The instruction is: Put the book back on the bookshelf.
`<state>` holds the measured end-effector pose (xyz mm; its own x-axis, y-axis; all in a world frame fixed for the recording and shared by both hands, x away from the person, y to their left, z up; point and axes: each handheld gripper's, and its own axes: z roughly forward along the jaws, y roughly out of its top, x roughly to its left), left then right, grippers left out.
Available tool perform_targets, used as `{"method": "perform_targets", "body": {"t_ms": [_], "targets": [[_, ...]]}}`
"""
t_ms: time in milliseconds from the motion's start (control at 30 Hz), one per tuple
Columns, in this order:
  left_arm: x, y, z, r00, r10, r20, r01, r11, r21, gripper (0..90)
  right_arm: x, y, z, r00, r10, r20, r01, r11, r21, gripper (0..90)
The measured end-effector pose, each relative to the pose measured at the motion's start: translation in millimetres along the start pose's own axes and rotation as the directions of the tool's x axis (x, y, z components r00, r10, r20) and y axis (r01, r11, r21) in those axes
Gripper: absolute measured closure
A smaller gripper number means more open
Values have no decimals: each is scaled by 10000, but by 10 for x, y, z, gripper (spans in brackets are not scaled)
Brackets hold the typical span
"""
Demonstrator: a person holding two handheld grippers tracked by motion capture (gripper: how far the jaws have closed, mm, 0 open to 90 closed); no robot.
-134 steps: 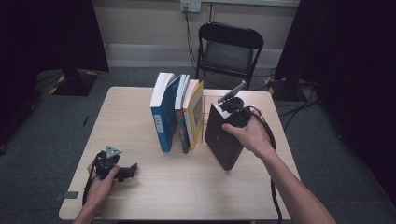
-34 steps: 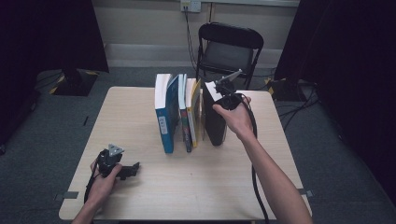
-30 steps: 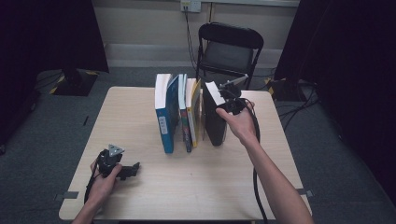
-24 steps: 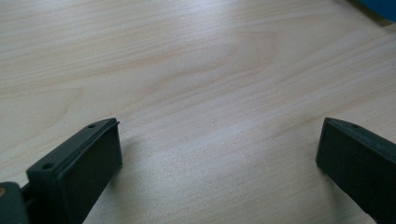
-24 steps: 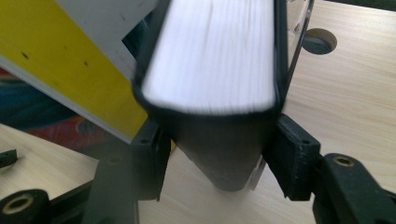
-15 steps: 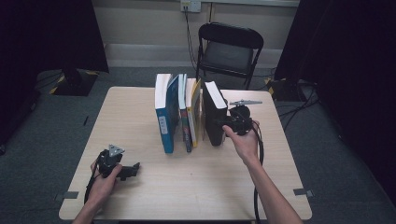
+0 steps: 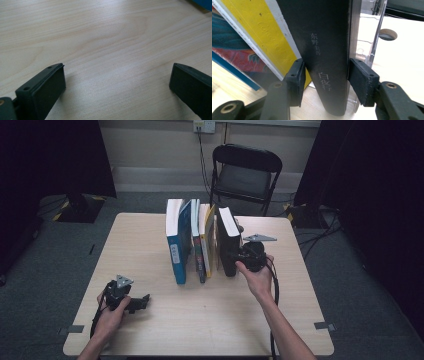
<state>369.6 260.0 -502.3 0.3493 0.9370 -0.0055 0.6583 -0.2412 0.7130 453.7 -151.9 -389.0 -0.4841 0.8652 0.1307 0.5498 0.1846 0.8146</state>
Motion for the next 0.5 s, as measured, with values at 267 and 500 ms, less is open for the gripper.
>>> {"method": "perform_targets", "body": {"t_ms": [267,500], "targets": [[1,0,0,10000,4,0,-4,10000,2,0,123,79,5,9986,432,294,-434,9990,80,503],[-1,-1,-3,10000,12,17,-12,10000,12,0,199,40,31,9981,490,367,-486,9987,-120,501]]}}
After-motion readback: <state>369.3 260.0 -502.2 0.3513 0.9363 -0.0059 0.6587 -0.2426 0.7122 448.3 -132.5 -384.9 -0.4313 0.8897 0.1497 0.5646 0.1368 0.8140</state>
